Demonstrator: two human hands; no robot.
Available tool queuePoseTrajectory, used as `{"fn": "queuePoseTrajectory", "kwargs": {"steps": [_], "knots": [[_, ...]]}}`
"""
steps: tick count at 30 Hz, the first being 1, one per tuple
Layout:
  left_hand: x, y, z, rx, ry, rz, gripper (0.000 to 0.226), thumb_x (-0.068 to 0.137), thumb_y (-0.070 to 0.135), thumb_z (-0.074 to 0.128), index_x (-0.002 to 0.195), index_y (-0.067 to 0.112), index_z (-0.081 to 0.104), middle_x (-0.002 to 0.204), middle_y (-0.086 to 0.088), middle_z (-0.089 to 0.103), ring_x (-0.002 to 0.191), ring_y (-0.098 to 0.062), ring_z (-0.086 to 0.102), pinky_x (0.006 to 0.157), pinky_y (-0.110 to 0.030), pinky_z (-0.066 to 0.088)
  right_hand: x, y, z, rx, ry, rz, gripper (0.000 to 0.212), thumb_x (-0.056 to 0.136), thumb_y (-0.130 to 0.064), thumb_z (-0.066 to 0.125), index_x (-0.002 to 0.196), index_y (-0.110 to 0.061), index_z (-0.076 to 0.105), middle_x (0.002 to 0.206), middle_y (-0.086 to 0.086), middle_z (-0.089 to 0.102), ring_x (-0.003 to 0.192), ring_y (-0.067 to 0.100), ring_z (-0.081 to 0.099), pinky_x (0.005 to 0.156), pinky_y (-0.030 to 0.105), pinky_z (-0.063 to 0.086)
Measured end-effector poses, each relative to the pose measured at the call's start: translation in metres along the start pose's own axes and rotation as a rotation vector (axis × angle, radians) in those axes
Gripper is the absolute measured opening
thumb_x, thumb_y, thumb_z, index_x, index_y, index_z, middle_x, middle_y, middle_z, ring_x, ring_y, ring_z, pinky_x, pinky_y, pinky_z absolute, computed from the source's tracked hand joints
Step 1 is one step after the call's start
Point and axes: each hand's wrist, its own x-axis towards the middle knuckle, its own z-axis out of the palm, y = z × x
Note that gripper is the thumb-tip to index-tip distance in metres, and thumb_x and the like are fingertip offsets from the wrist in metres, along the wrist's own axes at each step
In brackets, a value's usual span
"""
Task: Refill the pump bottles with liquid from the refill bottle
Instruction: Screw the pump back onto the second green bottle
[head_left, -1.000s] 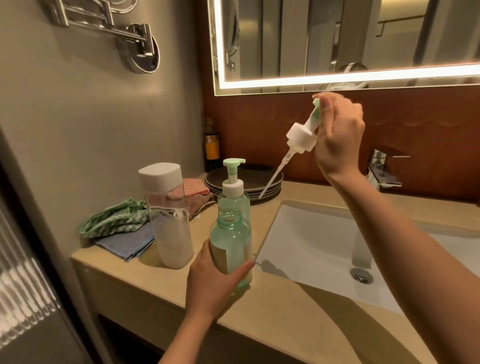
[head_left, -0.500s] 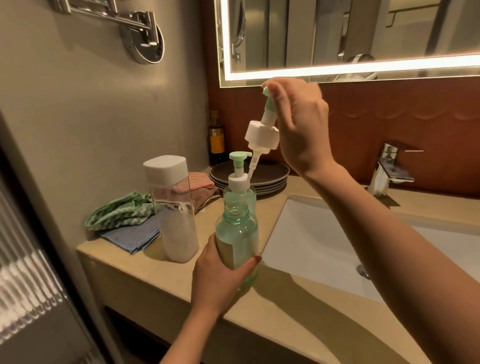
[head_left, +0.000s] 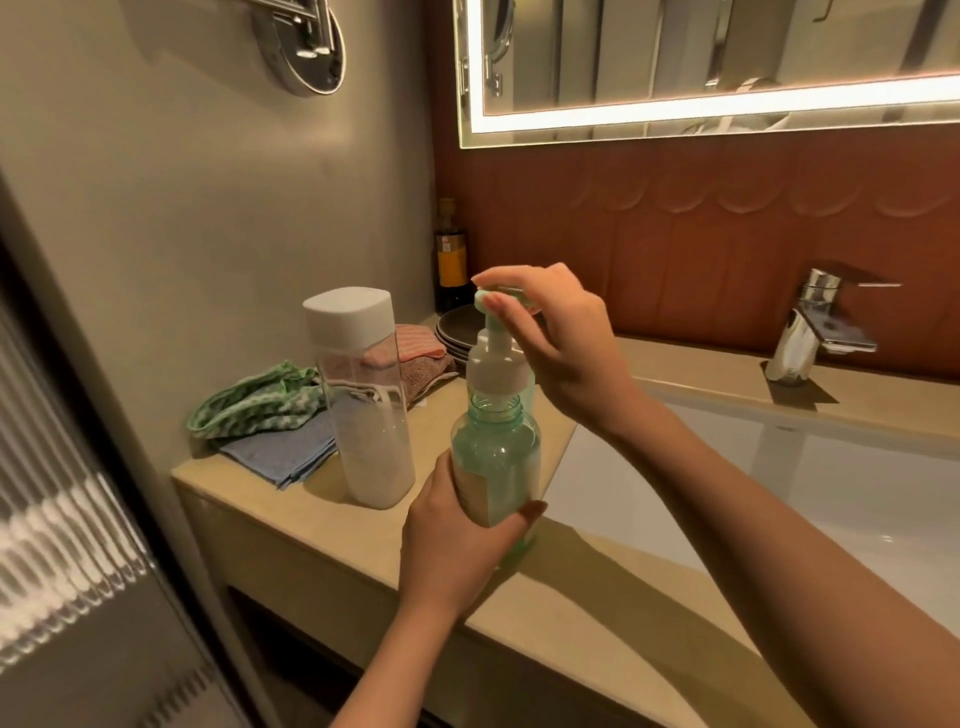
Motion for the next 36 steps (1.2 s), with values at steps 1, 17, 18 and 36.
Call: {"fn": "queuePoseTrajectory", "kwargs": {"steps": [1, 17, 18, 36], "knots": [[0.0, 0.001, 0.0, -0.005, -0.003, -0.003, 0.082, 0.048, 0.073, 0.07, 0.115, 0.031, 0.048, 0.101, 0.014, 0.06, 0.096, -0.008, 0.058, 0.079, -0.038, 0.055, 0.0, -0.001, 0.0, 0.029, -0.005, 0.02, 0.028, 0.096, -0.025, 0.05, 0.116, -0.01, 0.063, 0.104, -0.005, 0.058, 0.1, 0.015, 0.053, 0.079, 0.017, 0.043], [-0.001, 0.006, -0.002, 0.007, -0.009, -0.01, 0.081, 0.049, 0.07, 0.07, 0.116, 0.03, 0.048, 0.104, 0.015, 0.058, 0.098, -0.006, 0.056, 0.082, -0.037, 0.054, -0.021, 0.024, 0.0, 0.409, -0.363, 0.264, 0.061, 0.084, -0.051, 0.049, 0.14, -0.035, 0.031, 0.131, -0.018, 0.049, 0.119, -0.002, 0.049, 0.095, 0.019, 0.045], [-0.001, 0.006, -0.002, 0.01, -0.01, -0.009, 0.081, 0.049, 0.069, 0.069, 0.116, 0.029, 0.048, 0.104, 0.015, 0.058, 0.098, -0.006, 0.056, 0.081, -0.037, 0.054, -0.02, 0.028, -0.004, 0.443, -0.419, 0.286, 0.059, 0.083, -0.052, 0.051, 0.138, -0.036, 0.035, 0.133, -0.016, 0.049, 0.12, 0.0, 0.049, 0.096, 0.023, 0.045], [-0.001, 0.009, -0.003, -0.062, -0.019, -0.018, 0.073, 0.049, 0.064, 0.073, 0.112, 0.034, 0.049, 0.101, 0.018, 0.061, 0.096, -0.002, 0.059, 0.078, -0.034, 0.056, -0.026, 0.017, 0.009, 0.275, -0.36, 0.385, 0.058, 0.057, -0.052, 0.074, 0.101, -0.018, 0.056, 0.103, -0.001, 0.062, 0.1, 0.013, 0.056, 0.083, 0.029, 0.047]]}}
